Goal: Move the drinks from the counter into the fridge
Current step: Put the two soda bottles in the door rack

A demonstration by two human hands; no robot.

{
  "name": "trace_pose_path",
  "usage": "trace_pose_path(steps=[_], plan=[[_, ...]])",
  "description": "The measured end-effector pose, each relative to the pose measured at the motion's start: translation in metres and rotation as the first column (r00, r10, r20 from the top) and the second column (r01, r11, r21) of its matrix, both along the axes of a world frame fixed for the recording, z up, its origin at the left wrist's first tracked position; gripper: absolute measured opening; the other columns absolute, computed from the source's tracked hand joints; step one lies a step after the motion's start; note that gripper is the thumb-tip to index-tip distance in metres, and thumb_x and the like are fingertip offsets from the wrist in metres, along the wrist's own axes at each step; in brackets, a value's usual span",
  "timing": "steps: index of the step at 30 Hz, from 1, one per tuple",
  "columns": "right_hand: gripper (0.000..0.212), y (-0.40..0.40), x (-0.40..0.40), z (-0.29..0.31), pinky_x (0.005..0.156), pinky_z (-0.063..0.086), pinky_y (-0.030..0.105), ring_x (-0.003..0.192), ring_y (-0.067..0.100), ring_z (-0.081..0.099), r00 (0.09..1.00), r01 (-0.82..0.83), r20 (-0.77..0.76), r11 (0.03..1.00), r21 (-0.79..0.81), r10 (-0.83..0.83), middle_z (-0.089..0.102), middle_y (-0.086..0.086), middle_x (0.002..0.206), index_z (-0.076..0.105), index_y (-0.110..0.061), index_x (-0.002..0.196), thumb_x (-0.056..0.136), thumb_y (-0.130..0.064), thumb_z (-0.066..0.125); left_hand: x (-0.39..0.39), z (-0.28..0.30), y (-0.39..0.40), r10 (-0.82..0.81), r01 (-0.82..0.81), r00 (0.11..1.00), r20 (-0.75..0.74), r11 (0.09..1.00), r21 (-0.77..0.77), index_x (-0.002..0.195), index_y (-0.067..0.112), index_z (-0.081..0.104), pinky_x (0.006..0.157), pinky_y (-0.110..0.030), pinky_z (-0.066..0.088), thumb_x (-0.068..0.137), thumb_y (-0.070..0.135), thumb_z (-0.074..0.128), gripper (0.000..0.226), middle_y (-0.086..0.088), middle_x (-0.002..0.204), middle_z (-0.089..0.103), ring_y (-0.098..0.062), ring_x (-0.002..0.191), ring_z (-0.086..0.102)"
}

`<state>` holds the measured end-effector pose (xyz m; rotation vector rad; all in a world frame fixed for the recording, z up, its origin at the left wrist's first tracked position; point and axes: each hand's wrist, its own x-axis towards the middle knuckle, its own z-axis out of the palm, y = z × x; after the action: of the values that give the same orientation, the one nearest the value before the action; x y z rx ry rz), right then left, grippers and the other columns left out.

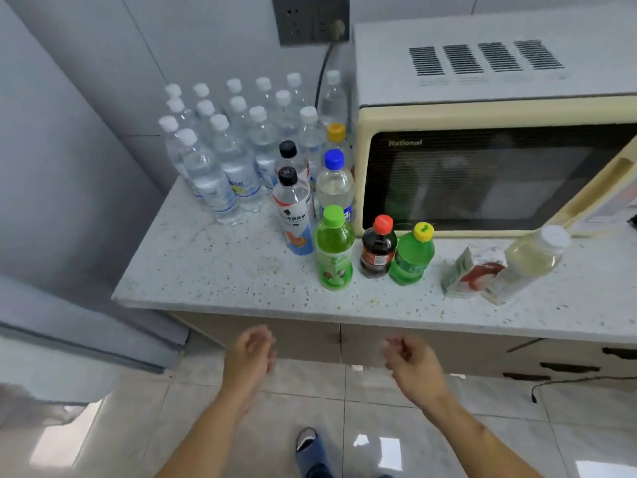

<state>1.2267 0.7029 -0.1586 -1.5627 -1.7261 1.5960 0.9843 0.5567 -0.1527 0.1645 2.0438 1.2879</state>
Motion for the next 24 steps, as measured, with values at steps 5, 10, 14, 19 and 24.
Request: trace_pose_path(steps=[5, 10, 14, 19, 24], plan=[[0.004, 0.043, -0.077, 0.086, 0.066, 0.053, 0.031, 0.071, 0.024, 0.062, 0.978, 0.014, -0.205, 0.955, 0.296, 0.049, 0.065, 0.012, 0.076, 0.066, -0.021, 0.094, 0.091, -0.021, 0.067, -0.039, 0.075, 0.076, -0.014, 0.050, 0.988, -0.153, 0.972, 0.230, 0.105, 0.031, 0.065, 0.063, -0.027, 0.056, 0.091, 0.026, 0.063, 0.016, 0.001, 0.093, 0.073, -0.013, 0.079, 0.070], [0.011, 0.054, -0.093, 0.103, 0.062, 0.052, 0.020, 0.073, 0.020, 0.062, 0.974, 0.064, -0.222, 0.873, 0.483, 0.052, 0.066, 0.003, 0.085, 0.064, -0.020, 0.100, 0.090, -0.017, 0.068, -0.046, 0.102, 0.106, -0.273, 0.364, 0.894, -0.355, 0.904, 0.224, 0.111, 0.046, 0.060, 0.072, -0.023, 0.057, 0.081, 0.046, 0.065, 0.030, 0.025, 0.100, 0.066, 0.003, 0.090, 0.067], [0.046, 0.062, -0.101, 0.115, 0.076, 0.047, 0.014, 0.089, 0.007, 0.056, 0.985, -0.009, -0.110, 0.679, 0.734, 0.131, 0.053, -0.013, 0.108, 0.056, -0.020, 0.127, 0.084, -0.024, 0.074, -0.039, 0.096, 0.133, -0.464, 0.573, 0.774, -0.431, 0.803, 0.165, 0.133, 0.039, 0.050, 0.085, -0.022, 0.051, 0.086, 0.031, 0.073, 0.053, 0.018, 0.130, 0.056, -0.001, 0.111, 0.060], [0.048, 0.070, -0.123, 0.130, 0.091, 0.048, 0.033, 0.106, 0.013, 0.055, 0.968, -0.186, 0.023, 0.655, 0.732, 0.249, 0.062, -0.007, 0.118, 0.059, -0.018, 0.128, 0.084, -0.028, 0.075, -0.017, 0.077, 0.144, -0.586, 0.655, 0.737, -0.338, 0.743, 0.141, 0.122, 0.062, 0.038, 0.075, -0.013, 0.049, 0.076, 0.029, 0.082, 0.073, 0.027, 0.119, 0.057, 0.009, 0.107, 0.056], [0.040, 0.070, -0.112, 0.119, 0.083, 0.051, 0.026, 0.098, 0.011, 0.057, 0.979, -0.097, -0.051, 0.666, 0.740, 0.199, 0.062, -0.007, 0.111, 0.062, -0.014, 0.124, 0.086, -0.020, 0.073, -0.006, 0.069, 0.150, -0.430, 0.510, 0.792, -0.433, 0.856, 0.082, 0.117, 0.046, 0.045, 0.064, -0.014, 0.039, 0.076, 0.040, 0.080, 0.054, 0.026, 0.101, 0.060, 0.008, 0.088, 0.057]])
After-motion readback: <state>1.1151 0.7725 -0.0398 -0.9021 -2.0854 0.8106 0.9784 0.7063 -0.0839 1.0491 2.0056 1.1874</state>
